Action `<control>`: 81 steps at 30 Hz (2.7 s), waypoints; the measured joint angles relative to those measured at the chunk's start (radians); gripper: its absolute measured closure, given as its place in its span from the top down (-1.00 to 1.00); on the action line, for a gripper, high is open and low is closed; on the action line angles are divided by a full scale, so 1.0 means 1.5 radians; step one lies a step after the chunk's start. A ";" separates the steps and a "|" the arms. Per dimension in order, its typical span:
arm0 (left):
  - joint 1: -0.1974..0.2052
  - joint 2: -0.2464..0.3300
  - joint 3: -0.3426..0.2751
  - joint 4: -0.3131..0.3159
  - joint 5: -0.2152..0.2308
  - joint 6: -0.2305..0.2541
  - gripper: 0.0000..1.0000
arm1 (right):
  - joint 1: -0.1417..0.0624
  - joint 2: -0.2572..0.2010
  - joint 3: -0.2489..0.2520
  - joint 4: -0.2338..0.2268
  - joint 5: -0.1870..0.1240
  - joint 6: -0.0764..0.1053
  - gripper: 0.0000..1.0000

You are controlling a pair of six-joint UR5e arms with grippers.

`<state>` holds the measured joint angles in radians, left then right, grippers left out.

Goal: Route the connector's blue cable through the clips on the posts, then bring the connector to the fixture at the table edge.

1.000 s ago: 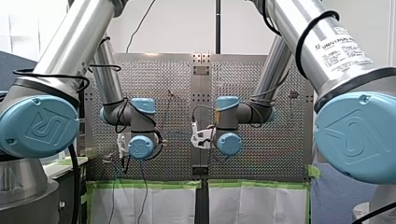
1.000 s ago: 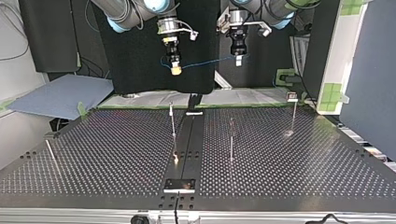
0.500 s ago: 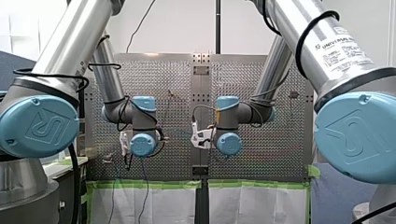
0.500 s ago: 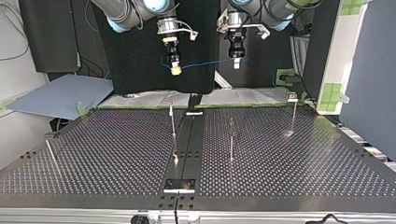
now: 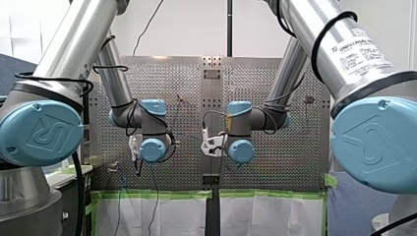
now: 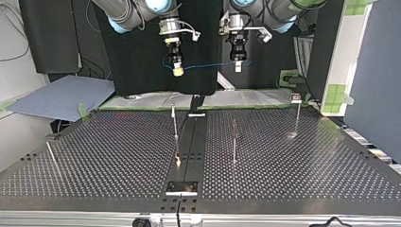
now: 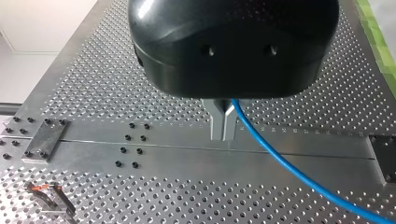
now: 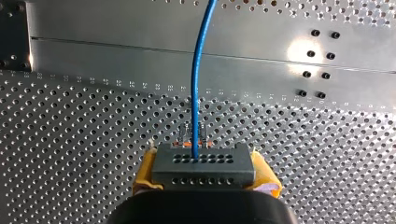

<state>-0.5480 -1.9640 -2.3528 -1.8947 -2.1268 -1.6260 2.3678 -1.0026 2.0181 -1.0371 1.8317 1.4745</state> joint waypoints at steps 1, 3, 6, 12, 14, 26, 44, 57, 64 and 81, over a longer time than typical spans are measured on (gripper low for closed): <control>0.000 0.000 0.000 0.000 0.000 0.000 -0.98 | 0.000 0.000 0.000 0.000 0.000 0.000 -1.00; 0.000 0.000 0.000 0.000 0.000 0.000 -0.98 | 0.000 0.000 0.000 0.000 0.000 0.000 -1.00; 0.003 0.003 0.003 -0.003 0.003 0.001 -0.98 | 0.000 0.000 0.000 0.000 0.000 0.000 -1.00; 0.026 0.032 0.032 -0.032 0.014 0.003 -0.98 | 0.019 -0.017 -0.019 0.019 0.007 0.018 -1.00; 0.029 0.042 0.042 -0.042 0.015 0.003 -0.98 | 0.031 -0.021 -0.031 0.031 0.008 0.026 -1.00; 0.032 0.108 0.055 -0.116 0.015 0.003 -0.98 | 0.064 -0.025 -0.073 0.102 0.008 0.032 -1.00; 0.062 0.141 0.049 -0.153 -0.020 0.009 -0.98 | 0.043 -0.077 -0.112 0.204 0.031 0.084 -1.00; 0.092 0.143 0.088 -0.193 -0.022 0.019 -0.98 | 0.001 -0.134 -0.134 0.265 0.028 0.102 -1.00; 0.112 0.144 0.124 -0.215 -0.011 0.021 -0.98 | -0.023 -0.136 -0.165 0.295 0.011 0.101 -1.00; 0.154 0.143 0.207 -0.293 0.056 0.022 -0.98 | -0.085 -0.130 -0.223 0.333 -0.055 0.104 -1.00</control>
<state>-0.3167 -1.7501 -2.0425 -2.3348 -2.0428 -1.5928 2.2401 -1.1977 1.6829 -0.5377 1.7496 1.6308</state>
